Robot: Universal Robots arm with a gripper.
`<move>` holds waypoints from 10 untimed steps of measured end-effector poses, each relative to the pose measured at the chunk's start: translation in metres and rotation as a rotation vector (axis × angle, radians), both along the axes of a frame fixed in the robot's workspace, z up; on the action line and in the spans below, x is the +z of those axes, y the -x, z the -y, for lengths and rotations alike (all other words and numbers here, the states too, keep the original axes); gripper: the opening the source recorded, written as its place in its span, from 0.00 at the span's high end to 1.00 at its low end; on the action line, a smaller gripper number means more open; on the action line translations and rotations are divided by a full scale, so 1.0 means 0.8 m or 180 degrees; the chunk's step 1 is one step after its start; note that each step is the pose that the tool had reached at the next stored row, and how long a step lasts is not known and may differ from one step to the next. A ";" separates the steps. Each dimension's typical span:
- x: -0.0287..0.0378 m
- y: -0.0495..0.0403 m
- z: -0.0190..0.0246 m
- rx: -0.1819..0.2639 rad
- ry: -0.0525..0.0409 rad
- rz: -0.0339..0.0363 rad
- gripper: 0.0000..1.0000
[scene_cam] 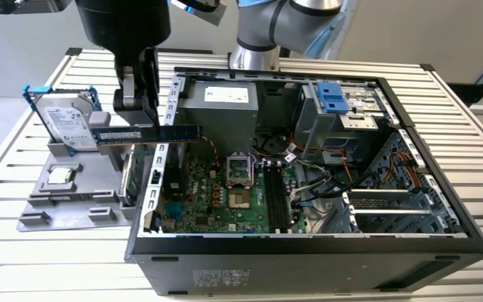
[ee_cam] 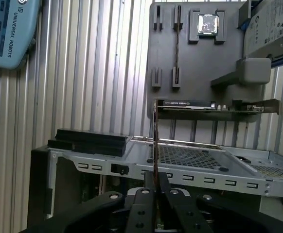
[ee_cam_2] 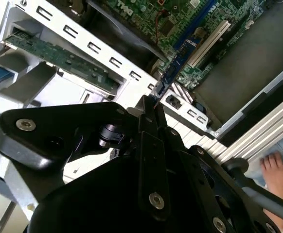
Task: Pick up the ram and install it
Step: 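Pick up the ram and move it above insertion slot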
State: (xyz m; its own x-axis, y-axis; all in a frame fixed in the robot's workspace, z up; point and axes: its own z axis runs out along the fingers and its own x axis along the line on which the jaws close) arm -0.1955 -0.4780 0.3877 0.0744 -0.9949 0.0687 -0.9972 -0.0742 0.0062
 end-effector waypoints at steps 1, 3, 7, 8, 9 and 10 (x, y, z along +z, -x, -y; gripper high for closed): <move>0.0000 -0.002 0.0000 0.0000 0.0000 0.0000 1.00; 0.0000 -0.006 -0.0002 0.0000 0.0000 0.0000 1.00; 0.0000 -0.013 -0.0004 0.0000 0.0000 0.0000 1.00; 0.0000 -0.014 -0.0005 0.0000 0.0000 0.0000 1.00; 0.0000 -0.016 -0.0005 0.0000 0.0000 0.0000 1.00; 0.0000 -0.018 -0.0006 0.0000 0.0000 0.0000 1.00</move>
